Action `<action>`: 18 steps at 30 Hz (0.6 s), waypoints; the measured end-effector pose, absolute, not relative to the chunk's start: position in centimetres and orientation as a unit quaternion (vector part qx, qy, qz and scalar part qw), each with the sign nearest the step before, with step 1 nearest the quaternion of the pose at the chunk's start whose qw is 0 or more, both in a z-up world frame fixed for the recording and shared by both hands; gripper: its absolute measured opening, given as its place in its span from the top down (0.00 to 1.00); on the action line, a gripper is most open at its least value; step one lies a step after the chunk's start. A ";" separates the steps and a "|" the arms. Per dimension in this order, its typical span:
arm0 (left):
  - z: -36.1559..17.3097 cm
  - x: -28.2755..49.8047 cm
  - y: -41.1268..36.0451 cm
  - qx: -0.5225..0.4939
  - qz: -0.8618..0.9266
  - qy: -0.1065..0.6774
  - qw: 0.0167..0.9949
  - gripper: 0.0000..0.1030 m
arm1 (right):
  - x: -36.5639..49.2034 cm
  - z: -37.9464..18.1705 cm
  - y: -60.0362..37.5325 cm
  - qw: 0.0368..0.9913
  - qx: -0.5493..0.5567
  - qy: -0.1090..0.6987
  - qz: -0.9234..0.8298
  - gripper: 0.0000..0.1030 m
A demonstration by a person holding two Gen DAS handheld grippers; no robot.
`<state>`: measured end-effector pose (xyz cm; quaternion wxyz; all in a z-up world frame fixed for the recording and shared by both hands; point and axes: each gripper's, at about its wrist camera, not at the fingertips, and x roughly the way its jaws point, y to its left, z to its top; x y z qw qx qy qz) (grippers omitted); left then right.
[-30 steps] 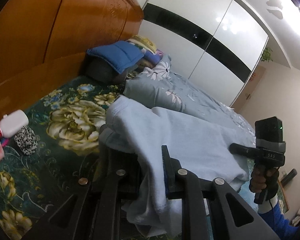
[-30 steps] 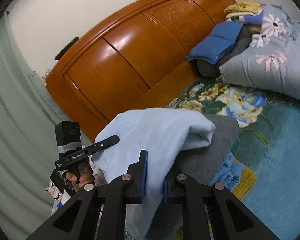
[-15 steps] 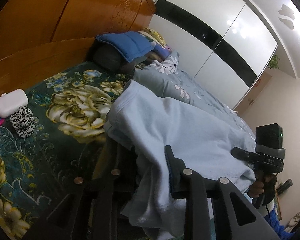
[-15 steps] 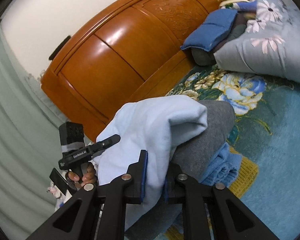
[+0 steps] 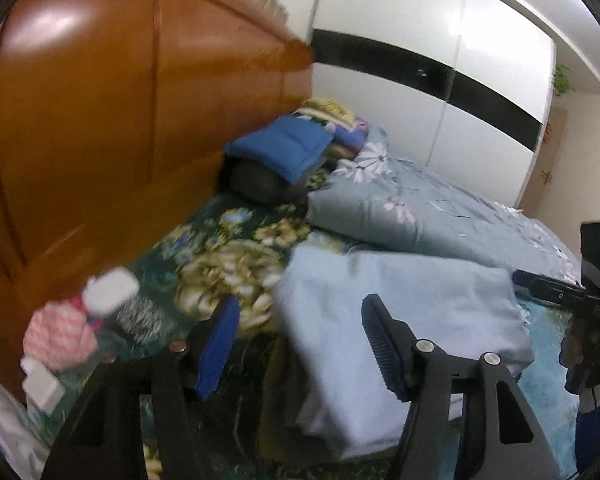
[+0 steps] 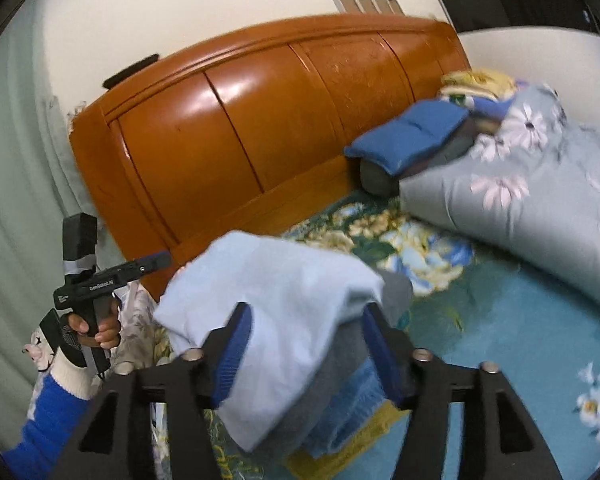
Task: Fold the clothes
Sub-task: 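Lower the shirt bundle onto the clothes stack with both grippers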
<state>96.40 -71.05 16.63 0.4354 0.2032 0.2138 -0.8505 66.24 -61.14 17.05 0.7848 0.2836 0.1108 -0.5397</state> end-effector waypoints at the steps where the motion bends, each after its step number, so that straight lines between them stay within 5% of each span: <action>1: 16.9 95.7 -71.2 0.203 -0.855 0.211 0.428 0.36 | 66.7 17.5 -61.5 0.787 0.281 0.112 -0.538 0.35; 18: 12.5 90.0 -75.1 0.263 -0.843 0.251 0.396 0.36 | 69.6 15.1 -67.1 0.769 0.327 0.145 -0.531 0.35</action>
